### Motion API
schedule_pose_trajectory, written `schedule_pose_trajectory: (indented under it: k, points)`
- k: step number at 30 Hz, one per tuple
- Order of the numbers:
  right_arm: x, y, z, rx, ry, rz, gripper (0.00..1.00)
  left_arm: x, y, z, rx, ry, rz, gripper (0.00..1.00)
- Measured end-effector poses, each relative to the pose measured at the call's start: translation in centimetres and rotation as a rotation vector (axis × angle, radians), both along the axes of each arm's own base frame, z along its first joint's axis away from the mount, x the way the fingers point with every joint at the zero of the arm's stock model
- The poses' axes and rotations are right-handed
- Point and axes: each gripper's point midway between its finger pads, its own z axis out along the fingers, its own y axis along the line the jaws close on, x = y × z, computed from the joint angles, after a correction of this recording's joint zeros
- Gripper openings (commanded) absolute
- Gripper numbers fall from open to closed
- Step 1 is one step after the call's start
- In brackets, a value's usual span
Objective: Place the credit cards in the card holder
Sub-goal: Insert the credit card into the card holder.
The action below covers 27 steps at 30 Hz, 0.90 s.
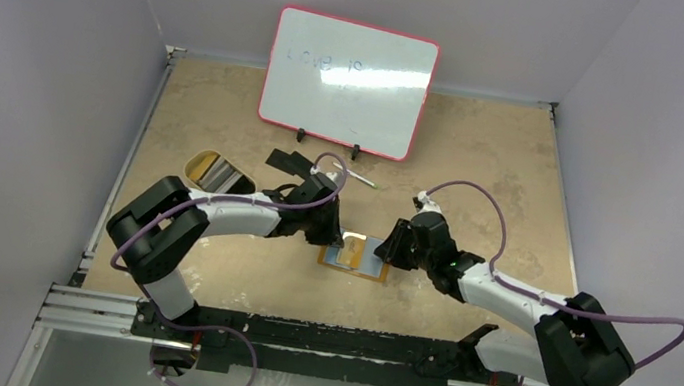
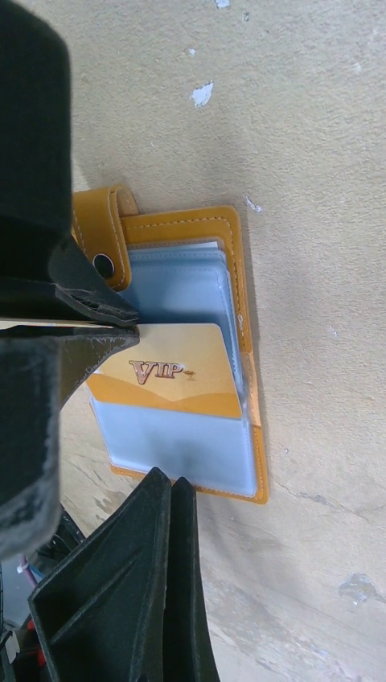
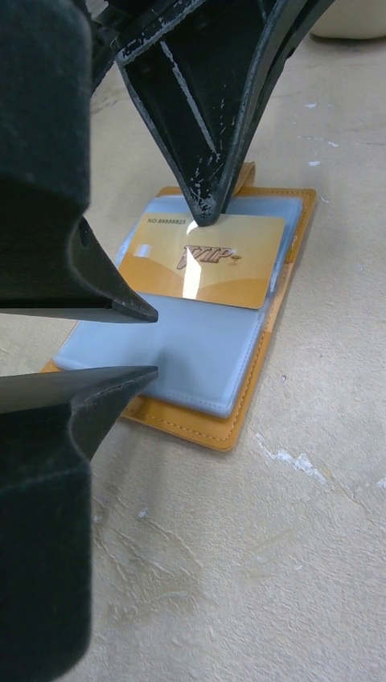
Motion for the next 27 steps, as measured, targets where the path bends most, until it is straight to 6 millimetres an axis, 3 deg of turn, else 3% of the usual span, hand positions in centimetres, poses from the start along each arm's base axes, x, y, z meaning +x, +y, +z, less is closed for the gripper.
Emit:
schedule_pose_trajectory:
  k: [27]
  points:
    - [0.0,0.0,-0.6,0.024,0.004,-0.031,0.29,-0.9,-2.9,0.0,-0.104,0.08,0.04,0.0]
